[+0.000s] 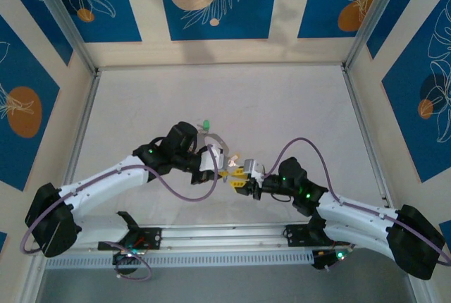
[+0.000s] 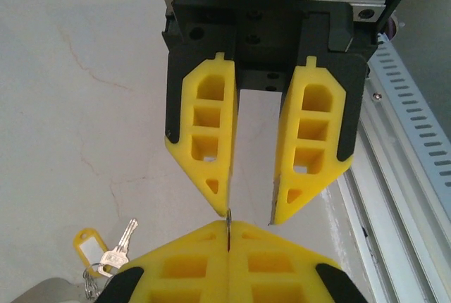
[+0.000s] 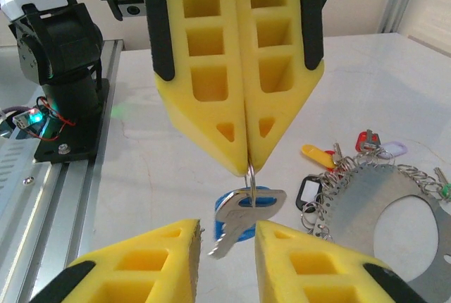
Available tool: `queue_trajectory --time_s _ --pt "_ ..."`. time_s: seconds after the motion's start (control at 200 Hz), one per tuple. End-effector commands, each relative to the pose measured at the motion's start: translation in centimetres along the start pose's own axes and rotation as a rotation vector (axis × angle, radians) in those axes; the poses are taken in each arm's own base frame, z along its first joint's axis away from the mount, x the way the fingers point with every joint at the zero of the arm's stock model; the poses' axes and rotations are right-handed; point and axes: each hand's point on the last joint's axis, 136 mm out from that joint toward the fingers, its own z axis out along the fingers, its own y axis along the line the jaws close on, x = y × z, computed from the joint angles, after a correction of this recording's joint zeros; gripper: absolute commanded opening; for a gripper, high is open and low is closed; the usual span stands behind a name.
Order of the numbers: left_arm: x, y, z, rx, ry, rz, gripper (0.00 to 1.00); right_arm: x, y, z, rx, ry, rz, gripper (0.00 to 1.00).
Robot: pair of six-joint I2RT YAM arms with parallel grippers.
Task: Put the keys on the keyring
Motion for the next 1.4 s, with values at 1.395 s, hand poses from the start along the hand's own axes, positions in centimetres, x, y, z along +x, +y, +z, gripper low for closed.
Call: queue_trajectory --time_s 1.395 --pt "1.6 -1.4 1.2 0.096 0.045 0.013 0.09 -2.1 -0.1 0.6 -0.045 -0.042 -0.013 0.00"
